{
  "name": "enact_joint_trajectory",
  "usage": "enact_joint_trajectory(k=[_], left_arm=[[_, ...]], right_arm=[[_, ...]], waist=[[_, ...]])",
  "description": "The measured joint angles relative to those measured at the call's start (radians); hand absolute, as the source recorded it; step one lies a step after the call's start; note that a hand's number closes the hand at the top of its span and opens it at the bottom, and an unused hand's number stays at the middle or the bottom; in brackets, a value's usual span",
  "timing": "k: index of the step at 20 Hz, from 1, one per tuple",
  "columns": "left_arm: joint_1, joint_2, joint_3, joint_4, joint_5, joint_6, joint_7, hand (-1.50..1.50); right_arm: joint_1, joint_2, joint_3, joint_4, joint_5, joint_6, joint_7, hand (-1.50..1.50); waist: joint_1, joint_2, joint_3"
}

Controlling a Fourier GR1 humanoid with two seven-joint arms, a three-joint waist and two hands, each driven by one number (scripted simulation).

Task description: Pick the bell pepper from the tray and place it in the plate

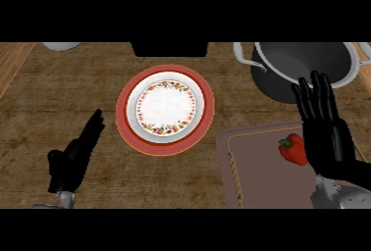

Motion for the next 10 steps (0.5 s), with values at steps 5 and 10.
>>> enact_joint_trajectory(k=[5, 10], left_arm=[[-0.092, 0.023, 0.027, -0.031, -0.010, -0.007, -0.011, 0.00], [-0.144, 0.051, 0.066, -0.059, 0.000, -0.015, -0.026, 0.00]], right_arm=[[-0.053, -0.068, 0.175, -0.107, 0.057, 0.233, -0.086, 1.50], [-0.125, -0.248, 0.232, -0.170, 0.370, 0.283, -0.192, 1.50]], waist=[[0.020, -0.013, 0.007], [-0.008, -0.040, 0.003]])
